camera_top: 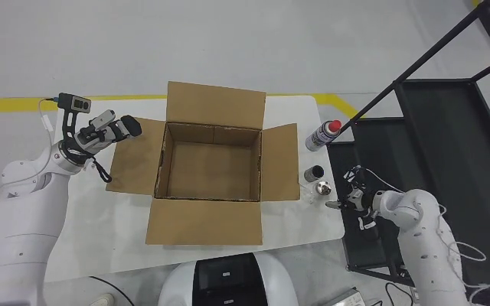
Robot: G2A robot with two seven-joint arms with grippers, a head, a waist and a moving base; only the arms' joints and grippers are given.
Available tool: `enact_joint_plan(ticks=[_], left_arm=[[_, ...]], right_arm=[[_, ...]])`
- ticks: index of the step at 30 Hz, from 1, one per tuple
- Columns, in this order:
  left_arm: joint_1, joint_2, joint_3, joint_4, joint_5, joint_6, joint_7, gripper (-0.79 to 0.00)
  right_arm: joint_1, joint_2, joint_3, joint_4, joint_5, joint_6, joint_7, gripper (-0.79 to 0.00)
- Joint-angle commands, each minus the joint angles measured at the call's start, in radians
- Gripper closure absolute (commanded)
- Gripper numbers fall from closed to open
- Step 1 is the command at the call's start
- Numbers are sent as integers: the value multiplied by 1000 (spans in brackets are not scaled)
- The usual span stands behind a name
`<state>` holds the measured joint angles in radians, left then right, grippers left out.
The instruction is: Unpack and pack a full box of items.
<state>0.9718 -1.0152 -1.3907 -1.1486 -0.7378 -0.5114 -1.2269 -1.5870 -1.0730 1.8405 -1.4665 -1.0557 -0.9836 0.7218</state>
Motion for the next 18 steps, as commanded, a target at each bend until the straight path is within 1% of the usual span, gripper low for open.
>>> enact_joint_plan(ticks=[1, 3, 5, 18], left_arm=[[0, 0, 0, 0, 0, 0, 0, -785], [0, 0, 0, 0, 0, 0, 0, -785], [0, 0, 0, 0, 0, 0, 0, -785], [0, 0, 0, 0, 0, 0, 0, -785]], right_arm=[[-31, 12, 17, -49, 77, -29, 41, -785], [-63, 28, 30, -108, 149, -29, 77, -785], [-85, 42, 54, -148, 201, -29, 86, -785], [-89, 44, 55, -154, 205, -29, 86, -785]])
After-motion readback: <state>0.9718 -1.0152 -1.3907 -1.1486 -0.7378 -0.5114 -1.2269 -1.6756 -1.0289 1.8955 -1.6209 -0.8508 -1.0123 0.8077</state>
